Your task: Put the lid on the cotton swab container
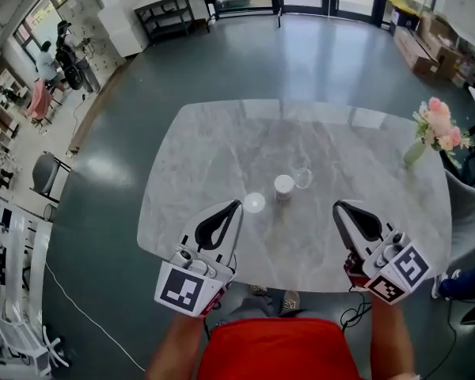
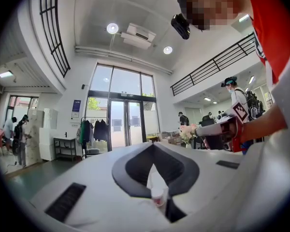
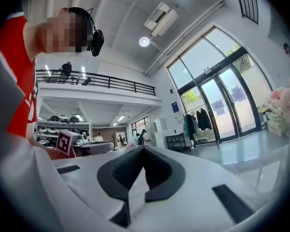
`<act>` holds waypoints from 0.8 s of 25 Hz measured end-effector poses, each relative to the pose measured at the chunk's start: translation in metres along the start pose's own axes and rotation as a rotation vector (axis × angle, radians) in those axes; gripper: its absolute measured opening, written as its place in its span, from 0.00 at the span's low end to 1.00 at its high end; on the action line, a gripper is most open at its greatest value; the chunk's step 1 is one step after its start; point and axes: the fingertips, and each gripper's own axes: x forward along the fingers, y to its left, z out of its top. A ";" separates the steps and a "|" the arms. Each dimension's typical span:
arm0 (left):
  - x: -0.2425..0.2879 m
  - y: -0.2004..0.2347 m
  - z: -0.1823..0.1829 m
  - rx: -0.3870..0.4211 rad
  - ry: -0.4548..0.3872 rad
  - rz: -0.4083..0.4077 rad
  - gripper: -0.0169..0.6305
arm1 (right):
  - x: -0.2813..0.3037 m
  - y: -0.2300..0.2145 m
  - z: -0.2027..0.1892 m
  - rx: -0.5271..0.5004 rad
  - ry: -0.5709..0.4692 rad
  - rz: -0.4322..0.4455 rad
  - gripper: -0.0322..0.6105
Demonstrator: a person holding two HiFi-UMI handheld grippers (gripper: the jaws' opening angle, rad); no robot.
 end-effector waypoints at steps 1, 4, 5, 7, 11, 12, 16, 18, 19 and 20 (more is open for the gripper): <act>0.005 0.003 -0.008 0.004 0.025 -0.019 0.06 | 0.005 -0.004 -0.003 -0.003 0.005 -0.010 0.06; 0.017 0.012 -0.021 0.023 0.053 -0.065 0.06 | 0.020 -0.012 -0.009 -0.011 0.015 -0.039 0.06; 0.021 0.016 -0.023 0.024 0.052 -0.078 0.06 | 0.024 -0.015 -0.011 -0.013 0.016 -0.050 0.06; 0.028 0.020 -0.029 0.011 0.057 -0.103 0.06 | 0.032 -0.021 -0.016 -0.019 0.023 -0.072 0.06; 0.042 0.026 -0.048 -0.022 0.090 -0.137 0.06 | 0.042 -0.038 -0.031 -0.029 0.054 -0.112 0.06; 0.047 0.027 -0.052 -0.026 0.094 -0.139 0.06 | 0.044 -0.043 -0.036 -0.028 0.065 -0.118 0.06; 0.063 0.030 -0.070 -0.038 0.118 -0.139 0.06 | 0.046 -0.063 -0.056 0.003 0.115 -0.137 0.06; 0.071 0.029 -0.080 -0.048 0.130 -0.139 0.06 | 0.047 -0.072 -0.067 0.027 0.139 -0.137 0.06; 0.074 0.027 -0.086 -0.055 0.141 -0.140 0.06 | 0.048 -0.076 -0.072 0.037 0.151 -0.135 0.06; 0.078 0.026 -0.092 -0.060 0.150 -0.140 0.06 | 0.049 -0.081 -0.077 0.047 0.164 -0.132 0.06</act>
